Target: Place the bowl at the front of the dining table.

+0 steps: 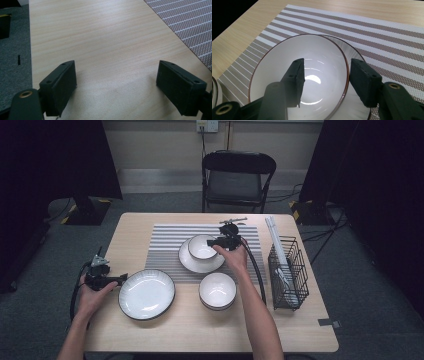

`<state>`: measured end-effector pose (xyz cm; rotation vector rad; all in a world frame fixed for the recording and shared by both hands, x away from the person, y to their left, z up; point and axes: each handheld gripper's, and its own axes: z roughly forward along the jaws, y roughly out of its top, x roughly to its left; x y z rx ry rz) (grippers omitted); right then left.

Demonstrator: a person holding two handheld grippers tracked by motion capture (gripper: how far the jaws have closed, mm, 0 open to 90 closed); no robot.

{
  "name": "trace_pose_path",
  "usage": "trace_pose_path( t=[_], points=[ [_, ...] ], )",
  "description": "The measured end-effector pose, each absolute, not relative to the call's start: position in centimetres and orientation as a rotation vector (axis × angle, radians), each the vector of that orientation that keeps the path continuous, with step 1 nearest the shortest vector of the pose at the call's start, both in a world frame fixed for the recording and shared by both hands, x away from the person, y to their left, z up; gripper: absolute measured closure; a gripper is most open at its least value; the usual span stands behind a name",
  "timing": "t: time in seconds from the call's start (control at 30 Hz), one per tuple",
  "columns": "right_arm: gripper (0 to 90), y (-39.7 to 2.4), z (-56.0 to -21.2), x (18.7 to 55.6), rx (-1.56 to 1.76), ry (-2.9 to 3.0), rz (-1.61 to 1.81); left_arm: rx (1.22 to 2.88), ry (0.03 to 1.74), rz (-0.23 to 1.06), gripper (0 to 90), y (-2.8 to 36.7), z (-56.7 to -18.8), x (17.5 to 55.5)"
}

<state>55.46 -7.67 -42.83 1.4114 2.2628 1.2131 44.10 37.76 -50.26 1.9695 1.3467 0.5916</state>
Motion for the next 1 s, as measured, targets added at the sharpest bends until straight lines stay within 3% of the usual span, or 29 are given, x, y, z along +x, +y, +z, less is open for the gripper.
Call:
trace_pose_path(
  t=[1.0],
  points=[
    [41.9, -8.4, -40.6, 52.2, 1.266, 2.229, 1.286, 1.966, 1.348, 0.591, 16.1, 37.7, -50.3, 44.1]
  ],
)
